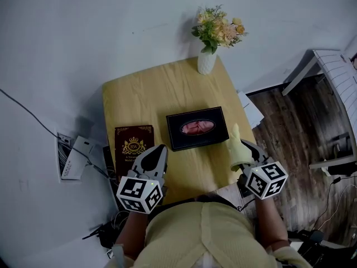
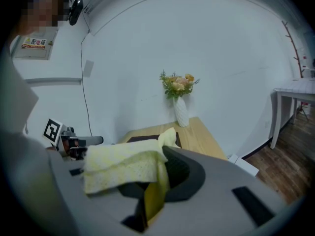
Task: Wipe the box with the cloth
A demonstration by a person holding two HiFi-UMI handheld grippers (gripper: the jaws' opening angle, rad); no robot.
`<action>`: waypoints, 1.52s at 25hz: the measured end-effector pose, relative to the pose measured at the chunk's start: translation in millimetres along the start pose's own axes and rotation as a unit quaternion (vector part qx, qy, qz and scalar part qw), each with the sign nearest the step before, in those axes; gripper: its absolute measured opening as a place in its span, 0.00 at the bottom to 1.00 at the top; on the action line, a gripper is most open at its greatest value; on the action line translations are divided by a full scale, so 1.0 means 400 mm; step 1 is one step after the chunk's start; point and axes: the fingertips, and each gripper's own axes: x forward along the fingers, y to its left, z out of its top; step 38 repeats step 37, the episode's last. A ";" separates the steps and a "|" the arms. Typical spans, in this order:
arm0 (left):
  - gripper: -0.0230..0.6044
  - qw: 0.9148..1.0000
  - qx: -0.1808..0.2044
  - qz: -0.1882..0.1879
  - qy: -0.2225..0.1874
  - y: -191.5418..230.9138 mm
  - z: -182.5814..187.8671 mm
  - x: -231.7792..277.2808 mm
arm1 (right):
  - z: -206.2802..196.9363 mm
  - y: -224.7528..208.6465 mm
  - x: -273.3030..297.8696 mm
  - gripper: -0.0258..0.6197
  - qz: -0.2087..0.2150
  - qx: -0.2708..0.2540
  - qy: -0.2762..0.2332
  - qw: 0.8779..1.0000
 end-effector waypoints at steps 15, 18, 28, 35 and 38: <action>0.08 0.999 -0.006 0.012 0.033 0.001 -0.050 0.023 | -0.092 -0.005 -0.028 0.10 -0.021 0.028 0.036 0.999; 0.08 0.999 -0.005 0.008 0.036 -0.003 -0.053 0.028 | -0.101 -0.004 -0.026 0.10 -0.023 0.032 0.041 0.998; 0.08 0.999 -0.002 0.003 0.041 -0.010 -0.055 0.035 | -0.103 0.002 -0.020 0.10 -0.024 0.033 0.044 0.998; 0.08 0.999 -0.001 0.005 0.041 -0.007 -0.054 0.035 | -0.093 -0.001 -0.017 0.10 -0.024 0.034 0.038 0.998; 0.08 0.999 -0.001 0.006 0.039 -0.008 -0.053 0.035 | -0.092 -0.004 -0.017 0.10 -0.025 0.033 0.038 0.998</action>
